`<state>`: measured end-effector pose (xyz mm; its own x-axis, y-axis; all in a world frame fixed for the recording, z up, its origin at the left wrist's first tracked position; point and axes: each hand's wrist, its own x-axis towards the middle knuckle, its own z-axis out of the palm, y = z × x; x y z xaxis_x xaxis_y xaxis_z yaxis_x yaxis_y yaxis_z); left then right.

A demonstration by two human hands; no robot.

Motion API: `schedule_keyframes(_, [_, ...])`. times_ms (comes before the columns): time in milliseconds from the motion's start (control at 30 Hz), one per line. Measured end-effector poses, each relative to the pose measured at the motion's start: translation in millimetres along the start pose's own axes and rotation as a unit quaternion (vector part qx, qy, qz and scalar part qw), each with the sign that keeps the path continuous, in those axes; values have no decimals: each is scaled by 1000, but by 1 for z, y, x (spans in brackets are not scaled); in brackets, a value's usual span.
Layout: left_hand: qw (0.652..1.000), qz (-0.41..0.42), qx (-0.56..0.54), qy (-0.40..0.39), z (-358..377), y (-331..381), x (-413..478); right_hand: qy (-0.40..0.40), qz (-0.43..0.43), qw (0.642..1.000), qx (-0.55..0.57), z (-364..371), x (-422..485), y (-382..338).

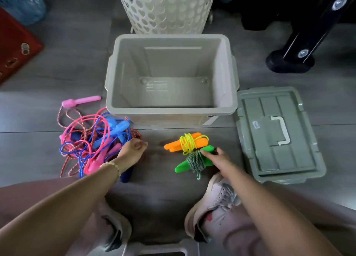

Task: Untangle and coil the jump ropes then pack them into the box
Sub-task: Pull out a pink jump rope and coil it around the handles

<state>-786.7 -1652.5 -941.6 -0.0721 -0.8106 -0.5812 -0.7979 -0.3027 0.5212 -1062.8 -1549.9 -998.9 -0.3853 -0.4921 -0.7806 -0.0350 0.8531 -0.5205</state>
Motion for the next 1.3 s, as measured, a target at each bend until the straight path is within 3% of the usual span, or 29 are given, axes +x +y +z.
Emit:
schedule_keyframes(200, [1000, 6, 11, 12, -20, 0, 0, -28, -24, 999, -31, -13, -2, -6])
schedule_keyframes(333, [998, 50, 26, 30, -43, -6, 1, 32, -138, 988, -68, -8, -15, -36])
schedule_keyframes(433, [997, 64, 9, 50, -69, -22, -4, 13, -231, 967, -108, 22, -29, -71])
schedule_keyframes(500, [995, 77, 28, 58, -89, -38, -7, -42, -255, 959, -114, 52, -43, -95])
schedule_keyframes(600, [989, 98, 69, 85, -118, -66, -8, -117, -254, 952, -128, 108, -56, -121])
schedule_keyframes(733, [989, 29, 89, 114, -143, -106, -10, -174, -208, 953, -138, 179, -62, -135])
schedule_keyframes(933, [997, 52, 29, 40, -136, -142, 4, -189, -113, 973, -65, 247, -71, -161])
schedule_keyframes(1067, [999, 39, -15, 11, -127, -138, 17, -180, -83, 977, -78, 273, -59, -165])
schedule_keyframes(1233, [994, 7, 108, 2, -126, -129, 19, -190, -73, 975, -89, 282, -74, -178])
schedule_keyframes(1300, [994, 22, 110, 5, -127, -127, 16, -217, -53, 972, -69, 279, -87, -185])
